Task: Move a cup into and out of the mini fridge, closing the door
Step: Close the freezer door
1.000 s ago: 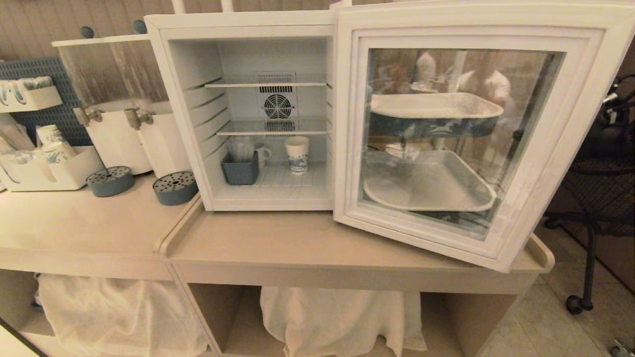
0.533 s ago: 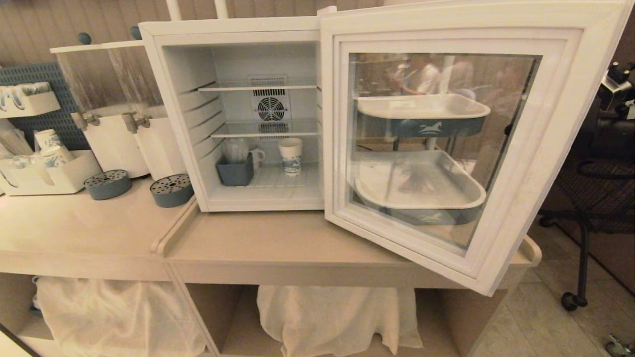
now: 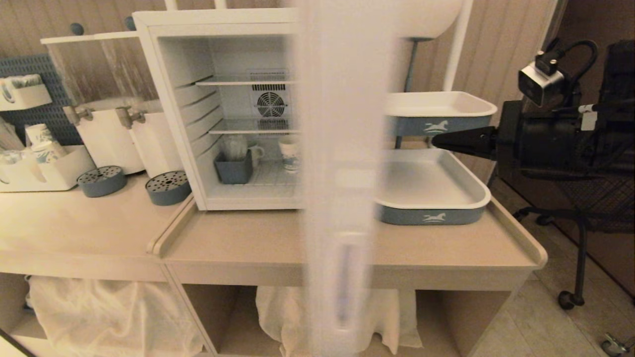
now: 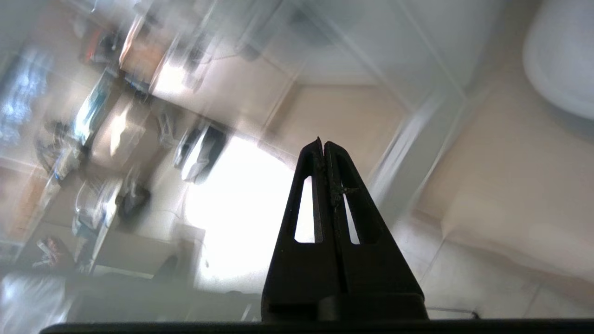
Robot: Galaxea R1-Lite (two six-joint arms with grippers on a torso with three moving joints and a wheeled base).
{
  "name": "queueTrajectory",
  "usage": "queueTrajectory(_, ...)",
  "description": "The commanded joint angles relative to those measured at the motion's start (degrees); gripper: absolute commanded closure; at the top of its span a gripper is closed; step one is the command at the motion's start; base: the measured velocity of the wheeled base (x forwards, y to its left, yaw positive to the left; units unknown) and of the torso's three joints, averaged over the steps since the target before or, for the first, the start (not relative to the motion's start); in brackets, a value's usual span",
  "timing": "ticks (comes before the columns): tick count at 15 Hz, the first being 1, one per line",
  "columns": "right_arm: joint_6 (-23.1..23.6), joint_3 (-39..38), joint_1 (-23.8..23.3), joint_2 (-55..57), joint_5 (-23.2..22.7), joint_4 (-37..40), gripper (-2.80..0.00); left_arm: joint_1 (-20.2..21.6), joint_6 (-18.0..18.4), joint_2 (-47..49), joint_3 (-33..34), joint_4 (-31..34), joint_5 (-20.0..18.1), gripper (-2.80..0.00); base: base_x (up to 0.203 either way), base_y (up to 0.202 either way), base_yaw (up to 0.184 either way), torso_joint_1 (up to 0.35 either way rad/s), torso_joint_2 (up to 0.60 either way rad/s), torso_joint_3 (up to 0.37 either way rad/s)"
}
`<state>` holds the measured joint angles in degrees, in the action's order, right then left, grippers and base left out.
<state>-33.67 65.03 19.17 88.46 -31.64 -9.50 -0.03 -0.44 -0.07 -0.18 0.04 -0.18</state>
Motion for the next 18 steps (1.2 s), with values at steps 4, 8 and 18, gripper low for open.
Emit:
queueTrajectory(4,3.4,0.0,5.5,1.3,7.0,0.6,0.00,0.1,0.0,0.0,0.0,0.0,0.0,0.00,0.000,0.000,0.000,0.000,0.00,0.000)
queueTrajectory(8,3.8,-0.7,3.7,1.2,7.1,0.5,0.00,0.0,0.0,0.0,0.0,0.0,0.0,0.00,0.000,0.000,0.000,0.000,0.00,0.000)
queueTrajectory(18,3.7,-5.6,2.0,-8.8,7.8,1.1,0.00,0.0,0.0,0.0,0.0,0.0,0.0,0.00,0.000,0.000,0.000,0.000,0.00,0.000)
